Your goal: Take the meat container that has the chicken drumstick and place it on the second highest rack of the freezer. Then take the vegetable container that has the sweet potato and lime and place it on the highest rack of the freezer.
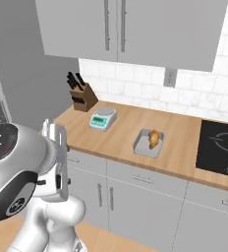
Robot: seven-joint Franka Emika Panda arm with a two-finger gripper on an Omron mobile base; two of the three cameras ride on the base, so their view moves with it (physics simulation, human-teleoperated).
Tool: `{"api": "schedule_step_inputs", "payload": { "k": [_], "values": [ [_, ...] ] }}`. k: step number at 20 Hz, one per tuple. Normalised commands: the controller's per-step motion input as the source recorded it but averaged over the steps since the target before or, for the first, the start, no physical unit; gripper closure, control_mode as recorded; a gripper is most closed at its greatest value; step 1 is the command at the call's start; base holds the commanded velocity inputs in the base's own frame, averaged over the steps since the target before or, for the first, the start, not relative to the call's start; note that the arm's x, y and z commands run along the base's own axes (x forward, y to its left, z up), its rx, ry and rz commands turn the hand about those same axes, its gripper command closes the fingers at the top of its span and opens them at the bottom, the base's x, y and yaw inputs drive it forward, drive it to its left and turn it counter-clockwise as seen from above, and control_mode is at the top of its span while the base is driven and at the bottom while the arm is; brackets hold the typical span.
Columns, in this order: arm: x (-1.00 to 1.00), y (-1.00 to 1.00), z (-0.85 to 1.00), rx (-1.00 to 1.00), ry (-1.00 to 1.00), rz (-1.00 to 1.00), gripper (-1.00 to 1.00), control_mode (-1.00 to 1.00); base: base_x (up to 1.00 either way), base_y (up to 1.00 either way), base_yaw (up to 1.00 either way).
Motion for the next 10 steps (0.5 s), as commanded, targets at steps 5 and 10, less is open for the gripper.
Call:
{"api": "schedule_step_inputs", "payload": {
  "k": [5, 10],
  "values": [
    [0.00, 0.00, 0.00, 0.00, 0.00, 0.00, -1.00, 1.00, 0.70, -0.40, -0.05],
    [0.00, 0.00, 0.00, 0.00, 0.00, 0.00, -1.00, 1.00, 0.53, -0.45, -0.03]
  ]
}}
